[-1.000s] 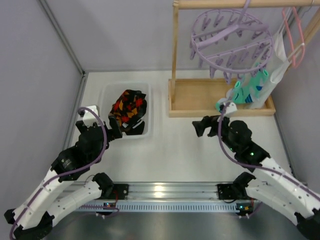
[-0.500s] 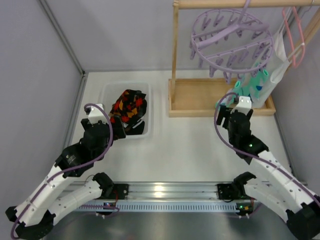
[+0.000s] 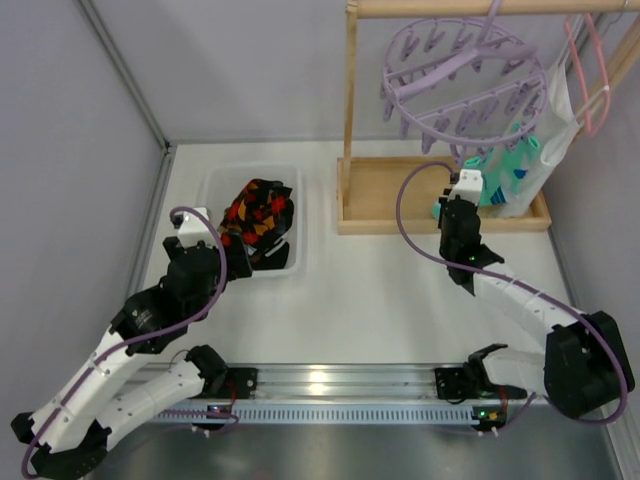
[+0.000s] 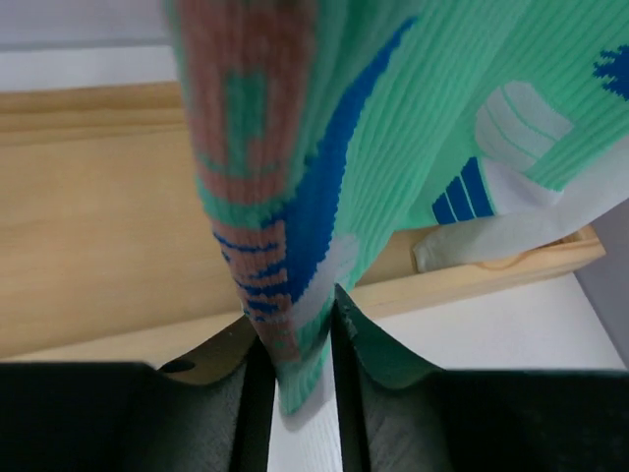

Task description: Remove the socks clipped to the hanger

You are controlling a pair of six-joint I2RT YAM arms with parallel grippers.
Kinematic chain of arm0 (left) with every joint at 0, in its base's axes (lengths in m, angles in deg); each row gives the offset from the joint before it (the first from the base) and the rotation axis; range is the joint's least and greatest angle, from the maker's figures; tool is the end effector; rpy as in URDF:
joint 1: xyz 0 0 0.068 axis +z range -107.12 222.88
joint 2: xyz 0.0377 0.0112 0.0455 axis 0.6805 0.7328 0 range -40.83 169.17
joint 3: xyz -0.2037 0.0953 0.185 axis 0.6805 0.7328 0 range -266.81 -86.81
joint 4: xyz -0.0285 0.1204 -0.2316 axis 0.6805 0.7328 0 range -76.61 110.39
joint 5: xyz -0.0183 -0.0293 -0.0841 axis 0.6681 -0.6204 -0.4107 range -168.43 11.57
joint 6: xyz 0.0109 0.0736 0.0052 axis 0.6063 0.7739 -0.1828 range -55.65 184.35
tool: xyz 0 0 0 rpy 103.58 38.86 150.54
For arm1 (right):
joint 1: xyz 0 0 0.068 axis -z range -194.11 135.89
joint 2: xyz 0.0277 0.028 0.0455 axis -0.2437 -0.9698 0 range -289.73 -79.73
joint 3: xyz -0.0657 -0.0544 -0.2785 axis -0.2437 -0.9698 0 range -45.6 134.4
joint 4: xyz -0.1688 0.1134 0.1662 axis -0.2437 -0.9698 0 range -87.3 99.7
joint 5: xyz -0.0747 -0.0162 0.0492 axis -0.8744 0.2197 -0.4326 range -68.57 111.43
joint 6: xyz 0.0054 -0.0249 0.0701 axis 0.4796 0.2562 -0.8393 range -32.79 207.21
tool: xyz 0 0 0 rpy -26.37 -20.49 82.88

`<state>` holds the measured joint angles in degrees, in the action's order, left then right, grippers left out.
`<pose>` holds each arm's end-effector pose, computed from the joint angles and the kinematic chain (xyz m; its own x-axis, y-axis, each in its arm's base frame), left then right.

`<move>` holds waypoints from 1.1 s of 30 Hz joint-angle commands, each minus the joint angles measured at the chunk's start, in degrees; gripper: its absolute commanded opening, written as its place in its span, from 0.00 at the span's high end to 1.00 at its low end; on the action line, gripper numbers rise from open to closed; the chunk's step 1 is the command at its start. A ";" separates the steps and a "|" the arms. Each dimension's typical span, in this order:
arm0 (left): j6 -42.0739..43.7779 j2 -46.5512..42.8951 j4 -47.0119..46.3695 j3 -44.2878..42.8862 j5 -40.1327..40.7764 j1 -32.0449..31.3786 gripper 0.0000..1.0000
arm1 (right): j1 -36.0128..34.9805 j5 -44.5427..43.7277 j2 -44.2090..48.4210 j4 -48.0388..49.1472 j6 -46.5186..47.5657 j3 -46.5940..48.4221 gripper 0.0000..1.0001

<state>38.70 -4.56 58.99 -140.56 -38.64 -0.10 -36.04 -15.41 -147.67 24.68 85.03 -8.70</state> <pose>0.1124 -0.0500 0.3545 -0.3588 -0.1202 -0.9256 -0.0493 0.9927 -0.1098 0.2690 0.0680 0.2659 -0.2475 -0.0668 -0.9666 0.2451 0.9609 -0.1292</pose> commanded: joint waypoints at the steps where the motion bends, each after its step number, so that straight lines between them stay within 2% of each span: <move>1: 0.69 0.55 -0.96 -0.56 -0.42 0.27 0.02 | 1.19 -1.22 -0.79 11.38 3.47 0.45 0.77; 3: 0.78 0.82 -0.96 -0.73 -0.50 0.27 0.02 | 1.28 -0.87 -0.70 12.26 3.67 0.01 0.81; 4: 0.78 0.82 -0.87 -1.08 -0.68 0.27 0.02 | 1.19 -0.43 -0.44 12.09 3.49 -0.17 0.92; 5: 0.78 1.08 -0.87 -1.43 -0.85 0.27 0.02 | 1.19 0.36 0.61 11.83 3.23 -0.43 0.96; 7: 0.60 2.04 -0.96 -3.62 -2.78 0.27 0.02 | 1.10 2.73 2.10 10.34 2.53 -0.61 1.00; 12: -1.42 7.40 -1.74 -13.28 -10.51 0.18 0.02 | -2.31 5.55 9.75 4.89 -1.95 0.97 1.00; 20: -1.51 26.81 -3.86 -42.19 -27.37 -0.34 0.02 | -9.53 5.29 17.83 -11.36 -5.21 8.70 1.00; 22: -0.03 33.99 -3.77 -51.07 -26.96 -2.09 0.02 | -10.85 5.55 18.72 -13.65 -6.52 8.80 1.00; 23: 0.86 36.48 -3.68 -53.88 -23.30 -5.76 0.02 | -11.37 6.25 19.33 -14.45 -6.96 8.80 1.00; 24: 1.91 38.94 -3.77 -59.30 -21.53 -8.15 0.02 | -12.42 6.43 19.51 -16.37 -7.92 8.62 1.00; 26: 4.11 46.23 -3.59 -64.78 -19.41 -14.11 0.02 | -13.74 5.99 19.78 -16.74 -8.54 7.14 1.00; 33: 6.84 63.20 -3.68 -85.51 -17.83 -19.33 0.02 | -18.67 4.85 17.50 -11.82 -10.13 2.47 1.00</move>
<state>42.77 55.53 55.91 -218.59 -58.49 -18.50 -52.67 -10.38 -128.85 10.67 76.38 -5.27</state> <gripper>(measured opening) 0.984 0.012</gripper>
